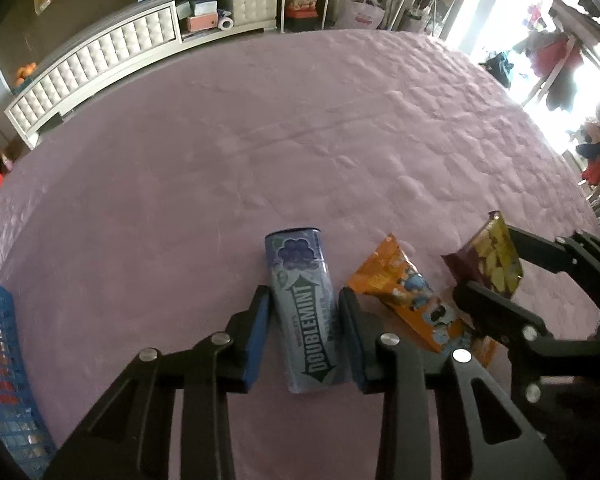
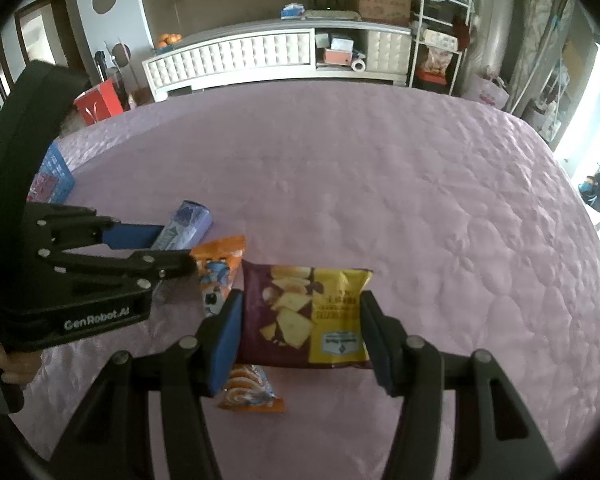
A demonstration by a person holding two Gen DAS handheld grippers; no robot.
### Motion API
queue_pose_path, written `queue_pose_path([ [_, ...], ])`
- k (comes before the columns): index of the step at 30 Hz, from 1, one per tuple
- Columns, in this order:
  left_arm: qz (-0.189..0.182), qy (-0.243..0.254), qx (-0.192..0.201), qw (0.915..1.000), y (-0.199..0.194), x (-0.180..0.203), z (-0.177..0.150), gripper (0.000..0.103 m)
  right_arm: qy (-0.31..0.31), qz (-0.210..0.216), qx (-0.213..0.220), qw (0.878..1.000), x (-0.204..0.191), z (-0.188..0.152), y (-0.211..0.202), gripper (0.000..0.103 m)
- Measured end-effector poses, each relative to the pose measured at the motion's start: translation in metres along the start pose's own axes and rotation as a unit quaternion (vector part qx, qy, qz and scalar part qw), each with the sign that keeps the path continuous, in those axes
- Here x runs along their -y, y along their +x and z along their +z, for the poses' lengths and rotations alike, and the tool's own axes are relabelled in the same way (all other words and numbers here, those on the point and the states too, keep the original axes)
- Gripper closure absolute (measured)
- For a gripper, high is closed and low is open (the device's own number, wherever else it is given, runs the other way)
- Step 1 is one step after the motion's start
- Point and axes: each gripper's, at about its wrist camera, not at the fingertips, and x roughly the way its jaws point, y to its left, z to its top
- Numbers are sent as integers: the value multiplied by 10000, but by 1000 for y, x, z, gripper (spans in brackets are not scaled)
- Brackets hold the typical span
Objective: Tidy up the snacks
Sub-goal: 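Close the left gripper on the blue Doublemint can, then carry the blue can and chip bag with both grippers over the basket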
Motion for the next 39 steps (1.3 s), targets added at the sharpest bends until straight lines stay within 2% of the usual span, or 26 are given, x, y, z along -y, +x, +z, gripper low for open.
queue_pose_path([
  [12,21,-3,598,9982,-80,-8,-33,74,-138,-110,188,9997,-17,2,-30,42],
  [15,-18,-117,810,9966,-107,-17,-42,75,-57,28,205,9998,-24,3,-43,42],
  [22,87,-291,1324,9907,-172,-38,-64,75,-454,106,571,9973,-68,12,-88,42],
  [27,293,-377,1612,9858,-218,-60,-85,75,-808,223,802,9932,-106,24,-113,42],
  [33,598,-486,1806,9805,-261,-94,-109,75,-1165,385,988,9875,-152,32,-126,42],
  [39,787,-680,1917,9759,-283,-128,-129,75,-1392,721,1016,9824,-194,40,-125,42],
])
